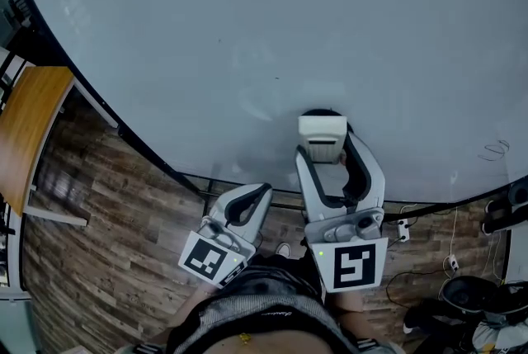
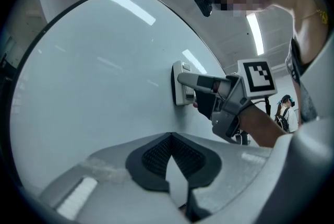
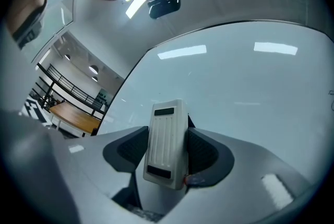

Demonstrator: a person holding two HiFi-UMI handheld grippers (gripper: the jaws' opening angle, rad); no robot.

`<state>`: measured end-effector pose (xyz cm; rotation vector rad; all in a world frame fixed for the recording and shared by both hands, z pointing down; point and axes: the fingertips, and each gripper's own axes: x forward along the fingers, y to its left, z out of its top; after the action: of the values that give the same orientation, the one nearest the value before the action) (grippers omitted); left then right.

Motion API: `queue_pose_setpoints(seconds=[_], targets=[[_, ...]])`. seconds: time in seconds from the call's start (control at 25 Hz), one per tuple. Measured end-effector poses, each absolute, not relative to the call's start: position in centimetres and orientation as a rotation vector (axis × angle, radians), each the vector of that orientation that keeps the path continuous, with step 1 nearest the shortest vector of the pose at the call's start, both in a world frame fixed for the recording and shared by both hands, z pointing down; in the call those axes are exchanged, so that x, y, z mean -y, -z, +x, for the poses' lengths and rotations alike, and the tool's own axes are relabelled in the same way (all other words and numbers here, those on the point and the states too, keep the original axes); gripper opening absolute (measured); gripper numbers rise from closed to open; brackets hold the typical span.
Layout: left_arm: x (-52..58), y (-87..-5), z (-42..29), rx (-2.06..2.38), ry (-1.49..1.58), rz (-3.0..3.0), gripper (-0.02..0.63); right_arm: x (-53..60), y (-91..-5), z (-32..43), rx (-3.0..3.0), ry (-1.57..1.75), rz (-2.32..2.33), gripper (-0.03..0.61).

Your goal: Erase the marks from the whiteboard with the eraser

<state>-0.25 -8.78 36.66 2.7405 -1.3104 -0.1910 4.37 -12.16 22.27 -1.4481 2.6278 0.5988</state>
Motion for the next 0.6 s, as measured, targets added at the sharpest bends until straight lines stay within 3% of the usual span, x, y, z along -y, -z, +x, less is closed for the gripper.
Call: queue_pose_setpoints(seconds=[0.28, 0.6], targets=[[9.1, -37.0, -3.5, 1.357, 0.176, 2.718, -0.002, 12.5, -27.5, 1.3, -2.741, -0.651, -1.555, 0.239], [9.3, -36.9, -6.5, 1.323, 0.165, 2.734, -0.002, 12.3, -21.8, -1.6, -2.635, -0.725, -1.553, 0.242]])
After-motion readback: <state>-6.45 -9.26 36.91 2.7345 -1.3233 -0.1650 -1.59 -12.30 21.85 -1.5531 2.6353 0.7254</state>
